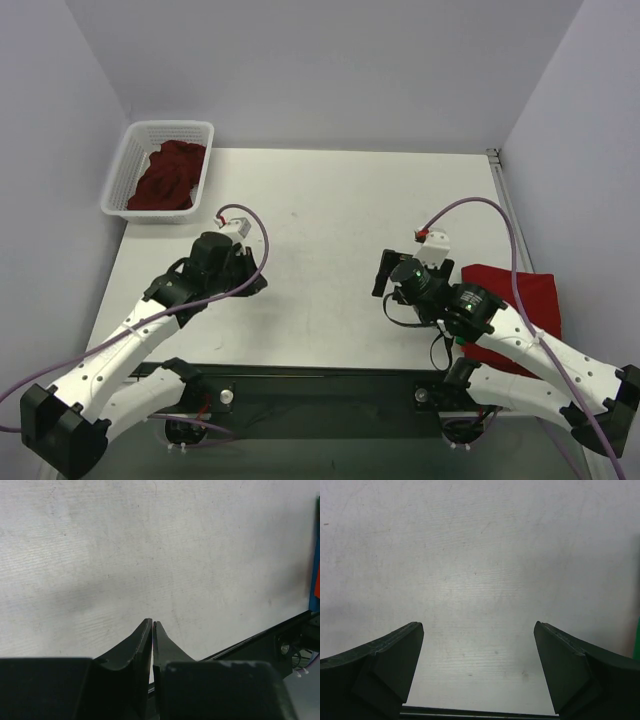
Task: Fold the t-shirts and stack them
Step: Grab crumpled tshirt from bin with the left arm
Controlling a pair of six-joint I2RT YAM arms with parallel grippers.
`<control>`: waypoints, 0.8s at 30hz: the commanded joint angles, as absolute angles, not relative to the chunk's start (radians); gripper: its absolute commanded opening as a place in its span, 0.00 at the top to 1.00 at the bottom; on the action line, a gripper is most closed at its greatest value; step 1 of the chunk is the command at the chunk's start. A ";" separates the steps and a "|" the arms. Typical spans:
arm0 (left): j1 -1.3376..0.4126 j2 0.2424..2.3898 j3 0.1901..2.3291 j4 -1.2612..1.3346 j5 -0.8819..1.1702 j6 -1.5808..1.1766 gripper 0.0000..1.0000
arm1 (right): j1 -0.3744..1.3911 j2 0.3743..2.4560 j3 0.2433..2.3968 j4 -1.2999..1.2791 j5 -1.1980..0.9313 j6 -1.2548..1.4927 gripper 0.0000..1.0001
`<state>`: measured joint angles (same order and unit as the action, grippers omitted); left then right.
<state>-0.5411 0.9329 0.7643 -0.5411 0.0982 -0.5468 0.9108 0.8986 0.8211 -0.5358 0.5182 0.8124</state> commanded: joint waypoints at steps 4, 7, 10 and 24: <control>-0.534 0.989 0.821 -0.480 0.080 -0.571 0.84 | 0.911 0.864 0.805 -0.555 0.532 0.753 0.00; -0.522 1.073 0.932 -0.508 0.019 -0.572 0.65 | 0.910 0.856 0.801 -0.555 0.523 0.741 0.00; -0.441 1.194 1.106 -0.525 -0.008 -0.580 0.44 | 0.908 0.853 0.801 -0.555 0.525 0.724 0.00; -0.006 1.888 1.879 -0.640 -0.259 -0.558 0.31 | 0.879 0.928 0.841 -0.540 0.365 0.670 0.00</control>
